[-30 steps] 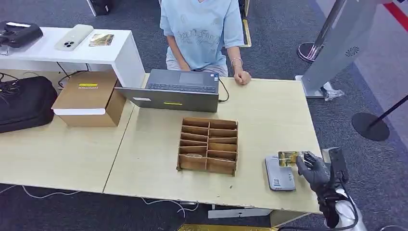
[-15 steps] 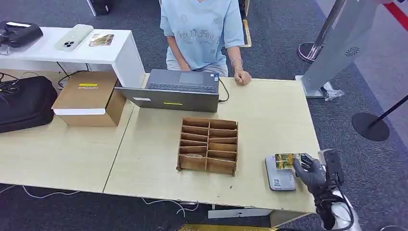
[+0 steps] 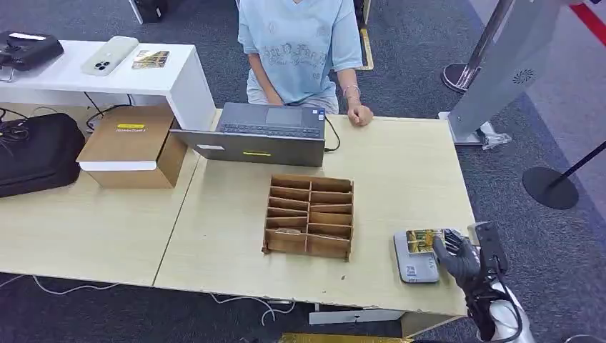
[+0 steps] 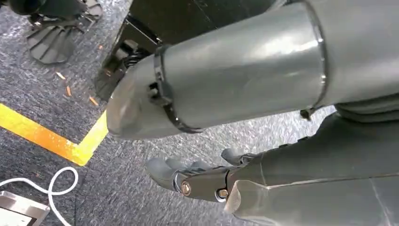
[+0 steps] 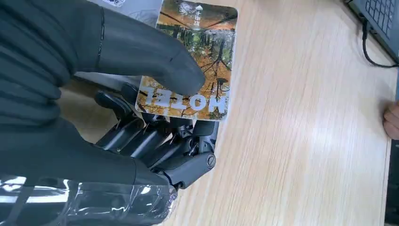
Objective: Pass the card to the sensor for recognition and then transmit it.
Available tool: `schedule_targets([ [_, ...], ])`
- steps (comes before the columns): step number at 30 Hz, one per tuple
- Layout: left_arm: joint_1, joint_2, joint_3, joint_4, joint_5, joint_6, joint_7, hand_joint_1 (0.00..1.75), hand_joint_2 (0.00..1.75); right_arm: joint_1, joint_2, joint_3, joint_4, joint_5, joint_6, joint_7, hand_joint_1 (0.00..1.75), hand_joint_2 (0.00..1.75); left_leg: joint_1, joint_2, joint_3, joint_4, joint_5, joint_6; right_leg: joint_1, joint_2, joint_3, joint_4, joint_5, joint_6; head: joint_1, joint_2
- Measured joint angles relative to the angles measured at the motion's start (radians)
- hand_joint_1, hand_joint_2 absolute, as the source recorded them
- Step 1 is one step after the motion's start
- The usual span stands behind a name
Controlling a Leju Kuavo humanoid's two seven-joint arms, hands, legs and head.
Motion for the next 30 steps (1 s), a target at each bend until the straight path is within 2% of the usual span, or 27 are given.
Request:
schedule_targets([
  [30, -0.021, 0.012, -0.087, 0.000, -0.101, -0.072, -0.031, 0.00, 0.00, 0.027, 0.020, -0.032, -0.022, 0.022, 0.005, 0.003, 1.75, 1.75, 0.000, 0.000, 0.000, 0.000, 0.000, 0.000, 0.000, 0.000, 0.000, 0.000, 0.000, 0.000, 0.000, 0.000],
])
